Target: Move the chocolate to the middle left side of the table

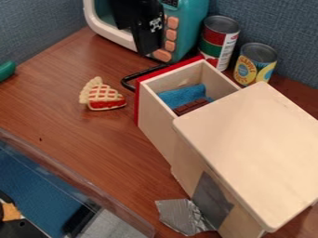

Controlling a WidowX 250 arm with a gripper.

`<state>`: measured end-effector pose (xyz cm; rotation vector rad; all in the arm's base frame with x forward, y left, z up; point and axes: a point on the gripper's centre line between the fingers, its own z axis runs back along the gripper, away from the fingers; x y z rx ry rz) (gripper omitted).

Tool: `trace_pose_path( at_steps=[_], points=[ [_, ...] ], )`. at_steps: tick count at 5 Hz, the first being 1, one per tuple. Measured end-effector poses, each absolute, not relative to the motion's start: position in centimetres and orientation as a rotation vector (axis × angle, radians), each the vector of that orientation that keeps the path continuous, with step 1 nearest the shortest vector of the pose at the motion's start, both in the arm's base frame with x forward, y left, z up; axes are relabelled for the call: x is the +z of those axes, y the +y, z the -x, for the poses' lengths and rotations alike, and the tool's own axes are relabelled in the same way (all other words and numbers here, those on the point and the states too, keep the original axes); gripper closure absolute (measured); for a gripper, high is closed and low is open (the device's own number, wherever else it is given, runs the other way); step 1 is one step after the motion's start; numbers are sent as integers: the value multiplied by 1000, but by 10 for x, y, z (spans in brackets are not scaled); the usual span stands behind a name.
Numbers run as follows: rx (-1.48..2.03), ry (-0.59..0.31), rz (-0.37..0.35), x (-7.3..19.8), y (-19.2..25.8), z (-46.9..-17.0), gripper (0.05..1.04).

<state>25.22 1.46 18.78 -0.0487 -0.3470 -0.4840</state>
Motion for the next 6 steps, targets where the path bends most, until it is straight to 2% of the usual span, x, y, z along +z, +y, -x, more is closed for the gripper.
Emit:
trace_pose_path(
  at_steps=[1,3,6],
  points=[
    [-479,-331,60,183,14,-252,83],
    [-414,-280,109,156,-3,-282,83],
    [-427,-208,69,119,-27,-312,83]
  ],
)
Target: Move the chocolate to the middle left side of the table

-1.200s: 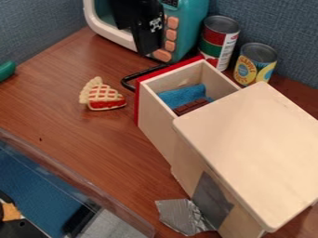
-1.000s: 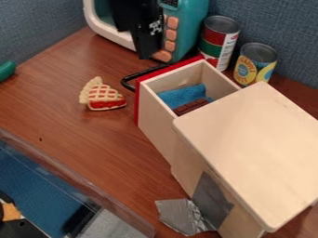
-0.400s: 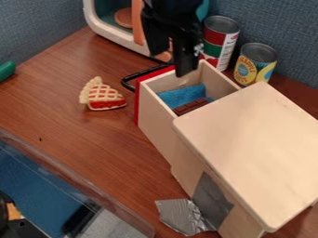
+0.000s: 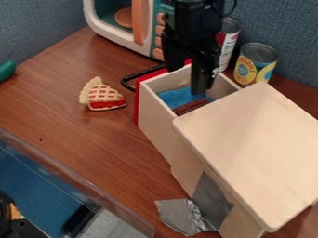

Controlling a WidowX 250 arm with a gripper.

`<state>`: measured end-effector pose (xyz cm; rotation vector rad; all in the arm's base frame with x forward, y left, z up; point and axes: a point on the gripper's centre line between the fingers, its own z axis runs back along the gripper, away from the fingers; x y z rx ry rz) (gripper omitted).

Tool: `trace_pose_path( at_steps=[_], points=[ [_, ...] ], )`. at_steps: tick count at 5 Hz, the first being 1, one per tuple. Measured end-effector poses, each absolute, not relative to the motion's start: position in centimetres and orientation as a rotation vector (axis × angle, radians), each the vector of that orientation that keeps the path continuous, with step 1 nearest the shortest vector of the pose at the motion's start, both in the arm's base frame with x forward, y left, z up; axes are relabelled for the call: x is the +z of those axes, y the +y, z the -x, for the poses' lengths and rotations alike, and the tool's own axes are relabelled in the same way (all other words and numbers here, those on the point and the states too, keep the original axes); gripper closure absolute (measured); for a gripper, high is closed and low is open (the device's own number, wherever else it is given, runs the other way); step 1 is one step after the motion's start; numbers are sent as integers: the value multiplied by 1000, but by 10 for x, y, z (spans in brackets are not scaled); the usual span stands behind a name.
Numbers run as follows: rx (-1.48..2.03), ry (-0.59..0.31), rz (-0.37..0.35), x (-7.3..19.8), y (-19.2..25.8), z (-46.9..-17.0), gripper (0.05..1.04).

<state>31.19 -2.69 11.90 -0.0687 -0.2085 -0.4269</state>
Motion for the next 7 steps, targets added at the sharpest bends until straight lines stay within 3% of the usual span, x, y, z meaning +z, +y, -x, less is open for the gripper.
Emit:
trace_pose_path(
  at_steps=[4,7],
  points=[
    [-409,-180,62,104,-28,-334,83],
    [-424,-151,46,87,-29,-331,83]
  ],
)
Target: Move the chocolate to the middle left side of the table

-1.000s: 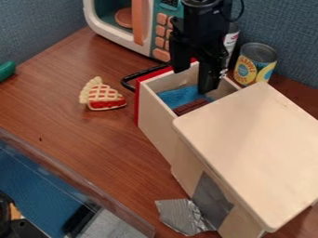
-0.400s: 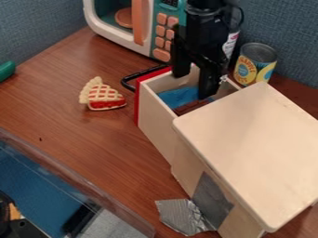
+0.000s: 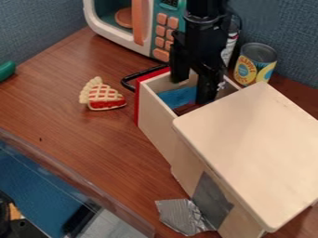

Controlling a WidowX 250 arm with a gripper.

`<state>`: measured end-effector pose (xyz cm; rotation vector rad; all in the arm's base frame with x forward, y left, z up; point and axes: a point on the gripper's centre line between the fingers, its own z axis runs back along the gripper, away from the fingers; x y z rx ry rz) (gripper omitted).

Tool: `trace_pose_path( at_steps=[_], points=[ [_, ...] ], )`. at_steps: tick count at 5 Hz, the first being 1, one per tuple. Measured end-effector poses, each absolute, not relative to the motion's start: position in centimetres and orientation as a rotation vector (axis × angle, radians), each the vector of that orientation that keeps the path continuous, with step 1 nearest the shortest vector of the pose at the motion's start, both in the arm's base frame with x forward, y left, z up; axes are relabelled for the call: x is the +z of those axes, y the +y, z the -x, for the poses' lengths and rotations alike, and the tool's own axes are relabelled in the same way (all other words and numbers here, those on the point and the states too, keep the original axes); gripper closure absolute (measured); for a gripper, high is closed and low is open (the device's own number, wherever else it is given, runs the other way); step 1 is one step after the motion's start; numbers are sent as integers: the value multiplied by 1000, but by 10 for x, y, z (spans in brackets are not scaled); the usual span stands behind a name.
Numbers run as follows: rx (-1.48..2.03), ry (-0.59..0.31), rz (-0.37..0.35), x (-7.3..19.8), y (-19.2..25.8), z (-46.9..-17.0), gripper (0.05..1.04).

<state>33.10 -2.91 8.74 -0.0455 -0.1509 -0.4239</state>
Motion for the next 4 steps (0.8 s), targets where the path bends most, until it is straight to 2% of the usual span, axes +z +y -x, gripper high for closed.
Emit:
trace_pose_path(
  at_steps=[4],
  points=[
    [-437,-144,21,80,-32,-327,83]
  ],
)
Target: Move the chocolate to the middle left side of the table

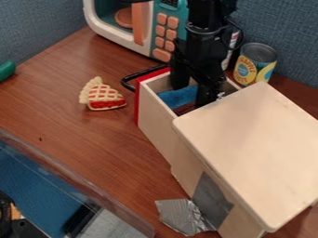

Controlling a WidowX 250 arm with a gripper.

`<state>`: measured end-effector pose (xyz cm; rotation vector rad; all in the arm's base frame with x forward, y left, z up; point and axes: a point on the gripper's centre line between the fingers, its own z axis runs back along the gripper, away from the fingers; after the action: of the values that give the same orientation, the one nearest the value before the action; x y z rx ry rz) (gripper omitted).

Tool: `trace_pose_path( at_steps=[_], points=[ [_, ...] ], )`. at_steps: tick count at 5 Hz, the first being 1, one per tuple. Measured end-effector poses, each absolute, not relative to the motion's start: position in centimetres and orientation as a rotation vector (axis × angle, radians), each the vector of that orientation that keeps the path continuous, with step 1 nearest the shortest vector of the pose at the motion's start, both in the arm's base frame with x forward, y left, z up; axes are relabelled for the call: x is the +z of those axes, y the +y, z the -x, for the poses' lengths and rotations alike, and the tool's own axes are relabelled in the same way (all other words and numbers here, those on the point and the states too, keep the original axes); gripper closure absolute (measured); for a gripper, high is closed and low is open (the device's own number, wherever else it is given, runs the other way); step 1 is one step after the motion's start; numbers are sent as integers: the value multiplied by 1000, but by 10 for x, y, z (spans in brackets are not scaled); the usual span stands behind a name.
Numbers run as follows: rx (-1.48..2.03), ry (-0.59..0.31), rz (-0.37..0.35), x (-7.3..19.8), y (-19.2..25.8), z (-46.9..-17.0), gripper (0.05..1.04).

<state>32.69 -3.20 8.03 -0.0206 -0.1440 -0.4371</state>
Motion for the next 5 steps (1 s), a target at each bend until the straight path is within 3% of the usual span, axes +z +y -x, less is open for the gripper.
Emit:
trace_pose_path(
  at_steps=[3,5],
  points=[
    [-415,-134,6,69,-26,-328,119],
    [-334,-160,-26,67,-18,-323,716]
  ],
)
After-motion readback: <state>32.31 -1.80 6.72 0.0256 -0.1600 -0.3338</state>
